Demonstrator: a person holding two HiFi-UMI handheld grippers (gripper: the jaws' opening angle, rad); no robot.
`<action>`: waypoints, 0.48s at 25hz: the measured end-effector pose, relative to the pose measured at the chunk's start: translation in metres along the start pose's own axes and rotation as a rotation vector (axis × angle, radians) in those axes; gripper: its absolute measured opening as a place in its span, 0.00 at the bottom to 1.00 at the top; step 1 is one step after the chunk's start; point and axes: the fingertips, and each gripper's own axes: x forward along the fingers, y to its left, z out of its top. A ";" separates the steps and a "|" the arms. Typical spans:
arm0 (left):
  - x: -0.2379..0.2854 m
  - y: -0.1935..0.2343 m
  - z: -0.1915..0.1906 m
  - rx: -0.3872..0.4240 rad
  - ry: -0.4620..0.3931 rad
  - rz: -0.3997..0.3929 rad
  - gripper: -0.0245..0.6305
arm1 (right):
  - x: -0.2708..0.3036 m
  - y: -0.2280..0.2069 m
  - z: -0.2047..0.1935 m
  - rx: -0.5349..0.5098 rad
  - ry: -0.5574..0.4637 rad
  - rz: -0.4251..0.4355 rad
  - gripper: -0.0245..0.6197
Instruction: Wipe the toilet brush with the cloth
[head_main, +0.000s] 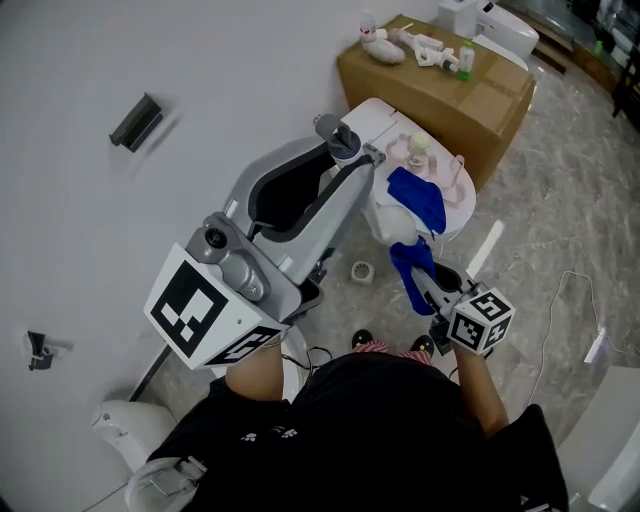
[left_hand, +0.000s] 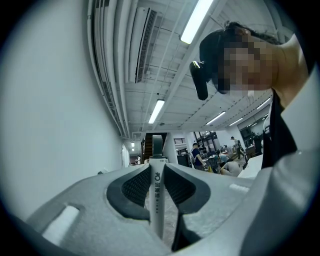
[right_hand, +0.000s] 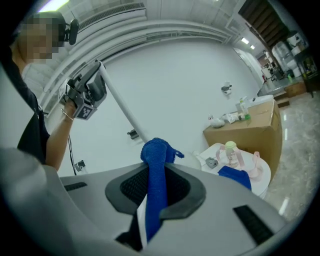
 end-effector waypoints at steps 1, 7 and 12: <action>0.000 0.001 -0.002 0.002 0.005 -0.002 0.17 | -0.003 0.001 0.009 -0.005 -0.024 0.003 0.14; 0.002 0.002 -0.008 -0.013 0.015 -0.015 0.17 | -0.016 0.015 0.088 -0.084 -0.210 0.063 0.14; 0.001 -0.003 -0.010 -0.020 0.026 -0.048 0.17 | -0.017 0.049 0.162 -0.187 -0.354 0.171 0.14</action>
